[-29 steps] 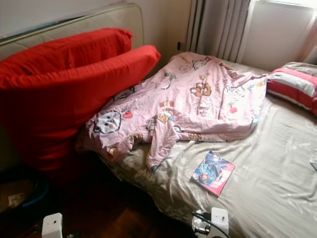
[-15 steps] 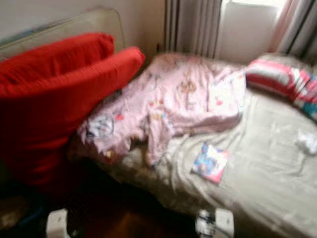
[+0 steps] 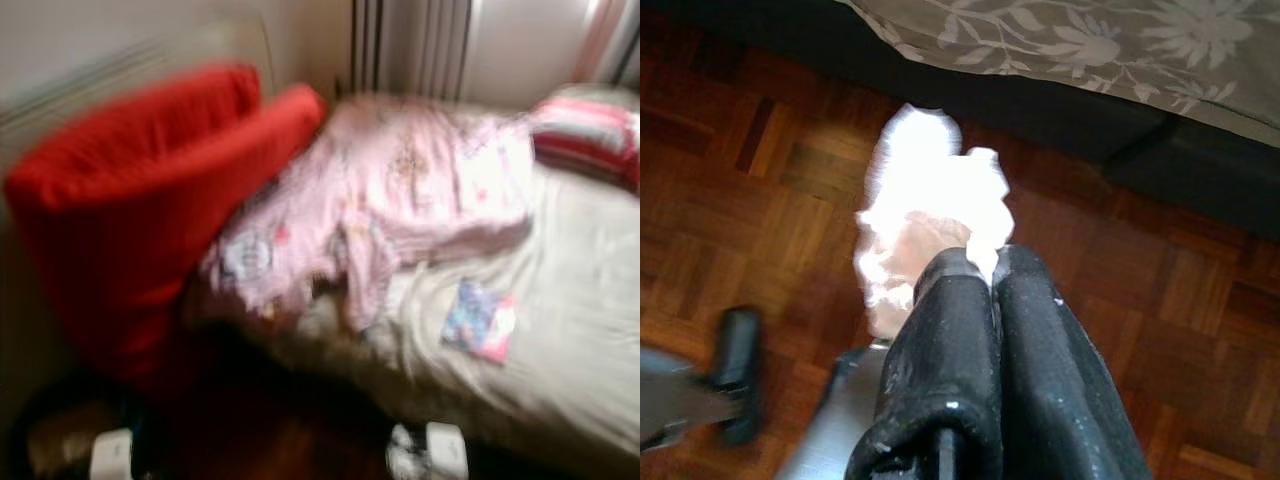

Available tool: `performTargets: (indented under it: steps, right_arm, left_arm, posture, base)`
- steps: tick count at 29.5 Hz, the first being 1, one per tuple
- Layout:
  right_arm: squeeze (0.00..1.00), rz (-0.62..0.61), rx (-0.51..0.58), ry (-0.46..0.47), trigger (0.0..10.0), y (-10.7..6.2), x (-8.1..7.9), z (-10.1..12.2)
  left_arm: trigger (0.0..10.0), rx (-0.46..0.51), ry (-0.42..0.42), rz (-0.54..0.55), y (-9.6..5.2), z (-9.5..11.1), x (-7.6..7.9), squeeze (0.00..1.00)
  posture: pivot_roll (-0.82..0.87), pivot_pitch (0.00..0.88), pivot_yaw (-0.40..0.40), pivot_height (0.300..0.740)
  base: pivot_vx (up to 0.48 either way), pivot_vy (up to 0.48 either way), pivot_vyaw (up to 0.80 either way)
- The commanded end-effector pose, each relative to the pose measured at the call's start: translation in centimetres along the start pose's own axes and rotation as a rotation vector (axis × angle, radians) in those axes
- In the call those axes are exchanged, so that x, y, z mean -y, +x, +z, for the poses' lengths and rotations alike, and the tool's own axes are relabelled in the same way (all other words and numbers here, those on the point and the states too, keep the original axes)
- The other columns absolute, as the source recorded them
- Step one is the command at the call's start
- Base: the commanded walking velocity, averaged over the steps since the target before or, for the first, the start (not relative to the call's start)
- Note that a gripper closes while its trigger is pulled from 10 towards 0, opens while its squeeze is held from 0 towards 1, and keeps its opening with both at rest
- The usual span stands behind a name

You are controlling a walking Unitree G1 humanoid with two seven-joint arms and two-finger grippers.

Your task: Clean up the room

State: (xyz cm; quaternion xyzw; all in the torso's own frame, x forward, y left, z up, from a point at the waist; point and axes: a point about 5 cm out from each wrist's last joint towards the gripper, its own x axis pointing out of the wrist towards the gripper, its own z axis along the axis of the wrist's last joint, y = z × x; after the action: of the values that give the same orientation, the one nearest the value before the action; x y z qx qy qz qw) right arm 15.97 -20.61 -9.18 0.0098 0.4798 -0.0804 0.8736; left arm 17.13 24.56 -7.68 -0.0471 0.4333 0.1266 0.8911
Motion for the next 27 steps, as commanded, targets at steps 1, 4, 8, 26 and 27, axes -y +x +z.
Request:
performTargets:
  steps: [1,4,8,26,27]
  right_arm:
    - [0.00,0.055,0.026,-0.008,10.0,0.16,-1.71,0.86]
    - [0.00,0.059,0.024,-0.002,10.0,0.17,-1.89,0.88]
    - [0.00,0.056,0.018,0.012,10.0,0.18,-1.90,0.85]
    - [0.00,0.077,0.053,0.000,10.0,0.27,-2.22,1.78]
    - [0.00,0.077,0.053,0.001,10.0,0.27,-2.23,1.80]
  left_arm:
    - [10.0,-0.014,0.022,0.022,-0.12,-0.16,-0.91,0.00]
    - [10.0,-0.014,0.020,0.023,-0.13,-0.19,-0.90,0.00]
    - [10.0,-0.014,0.018,0.023,-0.14,-0.22,-0.87,0.00]
    - [10.0,-0.008,0.010,0.032,-0.09,-0.02,-0.86,0.00]
    - [10.0,-0.008,0.010,0.032,-0.08,-0.01,-0.86,0.00]
  posture:
    - [0.06,0.000,0.037,0.740]
    - [0.07,0.000,0.031,0.740]
    - [0.07,0.000,0.026,0.740]
    - [0.09,0.000,0.020,0.740]
    - [0.09,0.000,0.020,0.740]
  base:
    - [0.000,0.480,0.80]
    - [0.000,0.480,0.53]
    - [0.000,0.480,0.00]
    - [0.000,0.480,0.26]
    - [0.000,0.480,0.80]
